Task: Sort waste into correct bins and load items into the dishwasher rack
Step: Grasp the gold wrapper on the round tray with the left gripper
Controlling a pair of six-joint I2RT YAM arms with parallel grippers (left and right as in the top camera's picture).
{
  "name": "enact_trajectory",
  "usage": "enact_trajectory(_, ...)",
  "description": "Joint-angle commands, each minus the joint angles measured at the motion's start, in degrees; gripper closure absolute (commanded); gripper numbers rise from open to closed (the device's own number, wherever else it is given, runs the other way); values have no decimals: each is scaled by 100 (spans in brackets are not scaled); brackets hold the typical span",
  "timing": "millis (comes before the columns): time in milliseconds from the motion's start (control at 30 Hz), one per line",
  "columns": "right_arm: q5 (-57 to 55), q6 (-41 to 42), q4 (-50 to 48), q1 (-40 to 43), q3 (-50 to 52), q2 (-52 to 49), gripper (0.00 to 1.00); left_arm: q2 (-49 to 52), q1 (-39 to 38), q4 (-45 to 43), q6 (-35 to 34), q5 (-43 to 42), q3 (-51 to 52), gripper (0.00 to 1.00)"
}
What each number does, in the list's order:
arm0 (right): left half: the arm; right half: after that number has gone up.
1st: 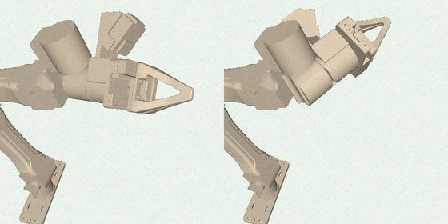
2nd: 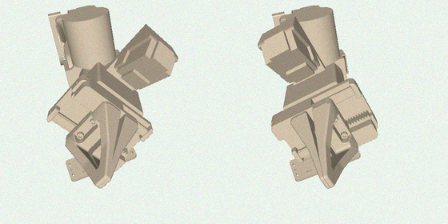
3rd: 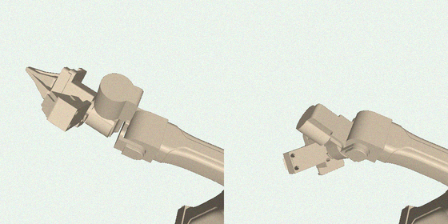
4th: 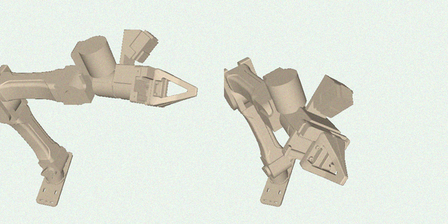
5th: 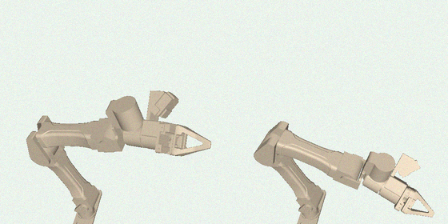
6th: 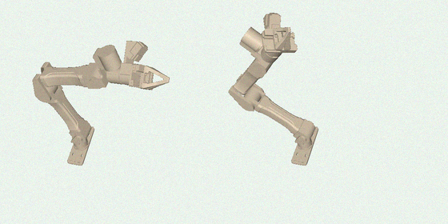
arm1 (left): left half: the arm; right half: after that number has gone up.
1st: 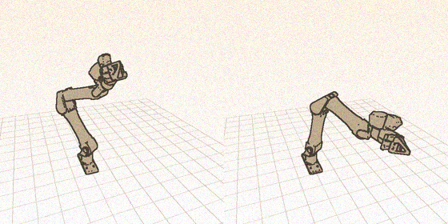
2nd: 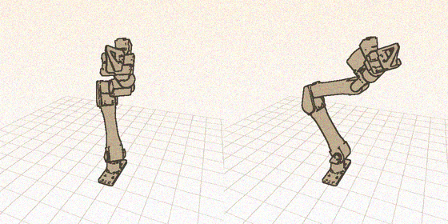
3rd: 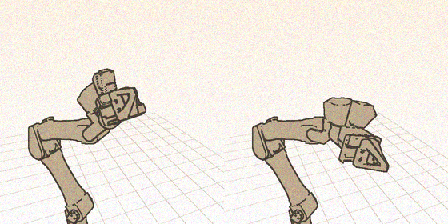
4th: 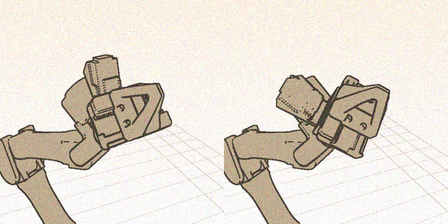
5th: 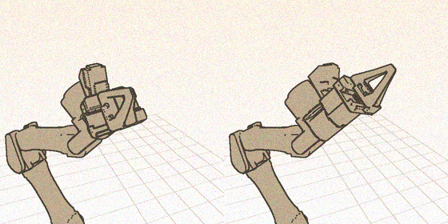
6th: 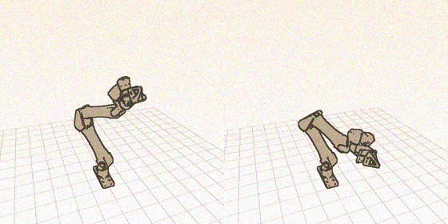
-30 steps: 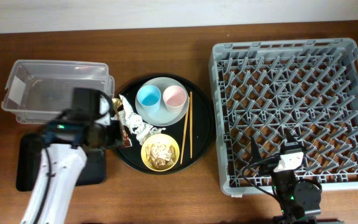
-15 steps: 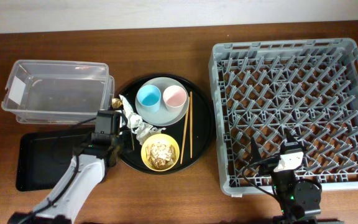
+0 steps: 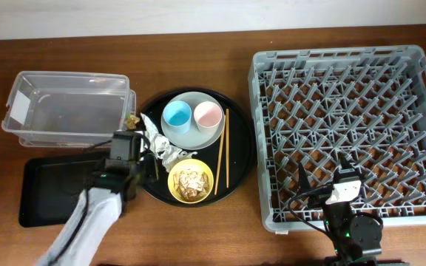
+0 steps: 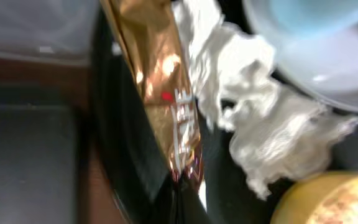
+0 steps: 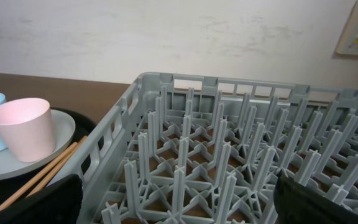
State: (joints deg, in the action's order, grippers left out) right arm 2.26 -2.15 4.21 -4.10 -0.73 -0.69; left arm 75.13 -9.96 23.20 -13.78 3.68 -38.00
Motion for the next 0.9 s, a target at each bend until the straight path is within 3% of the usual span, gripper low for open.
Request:
enact_trajectory(0, 13, 4, 4, 42, 42, 37, 2, -1222, -11, 695, -210, 20, -688, 100)
enact_trajectory(100, 13, 4, 4, 42, 42, 37, 2, -2081, 2, 728, -332, 96, -1043, 100)
enact_trajectory(167, 13, 4, 4, 42, 42, 37, 2, -2142, 214, 538, -699, 431, -1147, 100)
enact_trajectory(267, 13, 4, 4, 42, 42, 37, 2, -1703, 758, 72, -916, 295, -1147, 100)
enact_trajectory(400, 13, 4, 4, 42, 42, 37, 2, -404, 1528, -879, -916, 122, -1147, 100)
enact_trajectory(500, 13, 4, 4, 42, 42, 37, 2, 380, 1856, -1593, -916, -505, -1147, 100)
enact_trajectory(600, 13, 4, 4, 42, 42, 37, 2, 938, 2076, -2052, -916, -586, -1147, 99)
enact_trajectory(633, 13, 4, 4, 42, 42, 37, 2, 1010, 2133, -2109, -911, -586, -1147, 91)
enact_trajectory(700, 11, 4, 4, 42, 42, 37, 2, 1025, 2188, -2157, -874, -586, -1152, 57)
enact_trajectory(733, 13, 4, 4, 42, 42, 37, 2, 1025, 2186, -2138, -730, -590, -1191, 46)
enact_trajectory(833, 13, 4, 4, 42, 42, 37, 2, 997, 2186, -1648, -586, -590, -1458, 34)
enact_trajectory(867, 11, 4, 4, 42, 42, 37, 2, 992, 2184, -981, -586, -592, -1851, 33)
